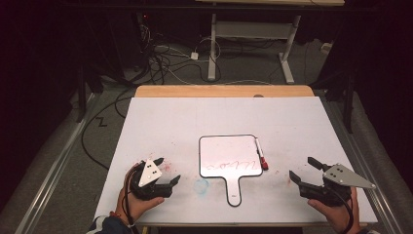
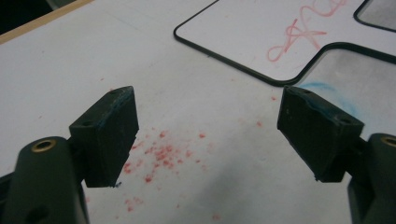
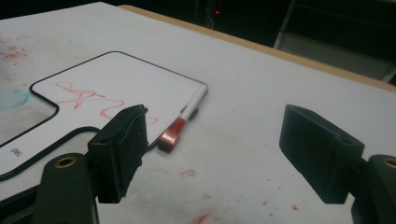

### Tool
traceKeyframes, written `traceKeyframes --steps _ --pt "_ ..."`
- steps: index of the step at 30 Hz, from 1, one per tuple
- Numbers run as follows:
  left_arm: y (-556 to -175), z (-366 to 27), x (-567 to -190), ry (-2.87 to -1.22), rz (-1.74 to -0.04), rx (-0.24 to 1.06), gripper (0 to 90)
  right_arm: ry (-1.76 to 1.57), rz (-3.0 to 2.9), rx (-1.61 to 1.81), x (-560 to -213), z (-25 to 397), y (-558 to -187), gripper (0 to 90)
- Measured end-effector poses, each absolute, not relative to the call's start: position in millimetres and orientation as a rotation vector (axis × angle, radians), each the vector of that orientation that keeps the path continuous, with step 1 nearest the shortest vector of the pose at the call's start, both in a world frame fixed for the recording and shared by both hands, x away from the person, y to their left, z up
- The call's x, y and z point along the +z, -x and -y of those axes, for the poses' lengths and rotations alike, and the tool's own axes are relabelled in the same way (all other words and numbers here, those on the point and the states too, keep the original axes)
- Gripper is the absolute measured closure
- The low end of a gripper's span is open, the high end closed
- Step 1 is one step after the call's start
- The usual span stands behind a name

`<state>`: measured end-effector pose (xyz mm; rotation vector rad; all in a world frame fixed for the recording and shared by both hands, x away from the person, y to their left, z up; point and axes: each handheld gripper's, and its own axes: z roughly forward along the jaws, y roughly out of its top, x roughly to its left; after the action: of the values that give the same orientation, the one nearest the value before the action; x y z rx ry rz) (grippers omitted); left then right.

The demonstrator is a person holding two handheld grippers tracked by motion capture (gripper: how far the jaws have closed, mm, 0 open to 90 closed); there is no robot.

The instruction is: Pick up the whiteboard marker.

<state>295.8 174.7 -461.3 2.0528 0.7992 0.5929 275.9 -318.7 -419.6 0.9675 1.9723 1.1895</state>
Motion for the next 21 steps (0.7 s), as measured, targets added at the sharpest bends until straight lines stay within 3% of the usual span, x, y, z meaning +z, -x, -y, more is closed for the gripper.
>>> traceKeyframes --steps 11,14,15,21 --pt "-296.6 -174.4 -465.4 -2.090 -0.787 0.589 19.6 -0.976 -2.035 1.193 -422.6 313.5 -284.0 24.9" --pt "-295.8 -174.8 -465.5 -2.098 -0.799 0.590 19.6 -1.004 -2.089 1.181 -423.8 312.0 -291.0 29.9" --pt "-295.2 -174.8 -465.9 -2.106 -0.794 0.596 19.6 -1.055 -2.116 1.157 -423.4 311.1 -300.8 34.2" --pt "-294.8 -172.6 -467.7 -2.130 -0.788 0.594 19.6 -1.221 -2.184 1.134 -418.3 302.1 -340.9 39.1"
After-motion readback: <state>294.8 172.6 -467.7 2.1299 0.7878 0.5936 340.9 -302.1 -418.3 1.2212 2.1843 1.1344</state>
